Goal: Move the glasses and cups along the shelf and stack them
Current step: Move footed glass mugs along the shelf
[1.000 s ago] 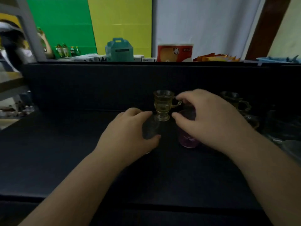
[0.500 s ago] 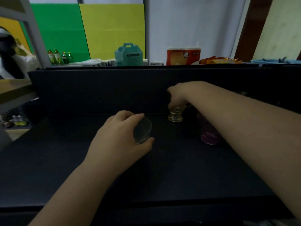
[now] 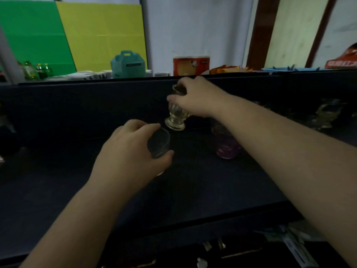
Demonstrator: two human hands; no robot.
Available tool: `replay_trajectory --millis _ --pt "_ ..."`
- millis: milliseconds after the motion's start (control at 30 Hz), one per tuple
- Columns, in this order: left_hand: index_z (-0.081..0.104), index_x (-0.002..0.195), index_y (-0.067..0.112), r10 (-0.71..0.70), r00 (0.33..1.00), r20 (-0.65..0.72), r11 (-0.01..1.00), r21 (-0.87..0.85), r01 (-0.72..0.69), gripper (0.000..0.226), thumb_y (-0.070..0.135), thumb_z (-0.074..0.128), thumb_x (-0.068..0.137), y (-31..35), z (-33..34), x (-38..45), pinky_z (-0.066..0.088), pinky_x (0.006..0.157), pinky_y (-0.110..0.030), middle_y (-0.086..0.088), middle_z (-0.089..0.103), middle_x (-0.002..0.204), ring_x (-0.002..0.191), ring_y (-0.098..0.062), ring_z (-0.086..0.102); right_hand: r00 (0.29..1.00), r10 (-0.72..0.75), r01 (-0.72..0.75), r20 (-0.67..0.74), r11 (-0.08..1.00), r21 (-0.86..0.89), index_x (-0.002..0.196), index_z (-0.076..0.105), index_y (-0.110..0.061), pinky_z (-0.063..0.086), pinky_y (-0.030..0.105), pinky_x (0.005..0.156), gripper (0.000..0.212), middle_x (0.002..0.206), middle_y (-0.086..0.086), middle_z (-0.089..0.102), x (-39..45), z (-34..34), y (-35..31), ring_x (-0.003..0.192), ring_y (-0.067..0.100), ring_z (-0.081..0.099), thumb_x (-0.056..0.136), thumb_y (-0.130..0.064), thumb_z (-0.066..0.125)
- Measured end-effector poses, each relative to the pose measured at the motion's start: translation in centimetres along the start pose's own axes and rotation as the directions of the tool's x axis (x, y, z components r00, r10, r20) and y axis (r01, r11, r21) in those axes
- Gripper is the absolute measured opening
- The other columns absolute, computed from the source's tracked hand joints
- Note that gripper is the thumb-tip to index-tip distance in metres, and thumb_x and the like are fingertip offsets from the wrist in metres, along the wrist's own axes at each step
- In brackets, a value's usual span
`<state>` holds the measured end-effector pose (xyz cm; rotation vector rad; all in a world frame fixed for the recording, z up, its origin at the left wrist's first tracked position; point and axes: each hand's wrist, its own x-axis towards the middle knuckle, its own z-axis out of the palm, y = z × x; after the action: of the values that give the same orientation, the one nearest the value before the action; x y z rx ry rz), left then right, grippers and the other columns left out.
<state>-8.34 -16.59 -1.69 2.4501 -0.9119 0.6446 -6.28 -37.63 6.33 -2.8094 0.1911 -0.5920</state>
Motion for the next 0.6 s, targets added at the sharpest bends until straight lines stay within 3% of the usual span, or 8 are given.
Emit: replay_trajectory --millis 67,267,433,500,600 --pt "0.051 0.136 0.034 0.032 0.999 -0.037 0.999 -0.008 -0.033 0.072 0.065 0.063 0.072 1.7 -0.5 0.0 0.049 0.086 -0.036 0.011 0.05 0.127 0.111 -0.015 0.051 0.994 -0.021 0.029 -0.109 0.997 0.072 0.134 0.053 -0.022 0.047 0.03 0.077 0.065 0.121 0.001 0.055 -1.7 -2.0 1.1 0.103 0.017 0.056 0.086 -0.065 0.056" --pt "0.056 0.134 0.03 0.138 0.987 -0.085 0.989 -0.046 -0.142 0.07 0.061 0.066 0.071 9.2 -0.1 -0.6 0.048 0.081 -0.033 0.008 0.053 0.125 0.105 -0.017 0.055 0.947 0.072 -0.015 -0.312 0.983 0.181 0.125 0.062 -0.024 0.043 0.02 0.073 0.066 0.117 -0.006 0.057 -8.8 -7.2 7.5 0.102 0.009 0.058 0.077 -0.07 0.062" --pt "0.057 0.132 0.031 0.23 0.97 -0.074 0.96 -0.146 -0.239 0.068 0.061 0.064 0.072 17.2 2.6 -1.3 0.05 0.079 -0.033 0.012 0.053 0.123 0.104 -0.015 0.056 0.898 0.178 -0.092 -0.403 0.97 0.225 0.107 0.062 -0.028 0.043 0.012 0.073 0.044 0.101 -0.01 0.057 -18.3 -12.1 14.6 0.089 -0.005 0.056 0.079 -0.062 0.069" --pt "0.056 0.133 0.031 0.262 0.961 -0.084 0.943 -0.191 -0.274 0.068 0.061 0.065 0.073 20.9 4.0 -1.4 0.051 0.08 -0.033 0.013 0.052 0.125 0.106 -0.013 0.055 0.875 0.233 -0.15 -0.425 0.964 0.22 0.112 0.063 -0.028 0.038 0.009 0.069 0.045 0.099 -0.011 0.054 -22.3 -13.7 18.1 0.087 -0.007 0.054 0.079 -0.059 0.07" --pt "0.052 0.137 0.034 0.293 0.952 -0.094 0.921 -0.241 -0.307 0.07 0.064 0.062 0.074 26.6 6.6 -1.2 0.051 0.082 -0.031 0.015 0.049 0.129 0.11 -0.01 0.053 0.831 0.326 -0.263 -0.451 0.944 0.198 0.122 0.063 -0.027 0.036 0.01 0.072 0.06 0.104 -0.008 0.053 -27.1 -15.5 23.6 0.091 0.002 0.054 0.075 -0.062 0.072"
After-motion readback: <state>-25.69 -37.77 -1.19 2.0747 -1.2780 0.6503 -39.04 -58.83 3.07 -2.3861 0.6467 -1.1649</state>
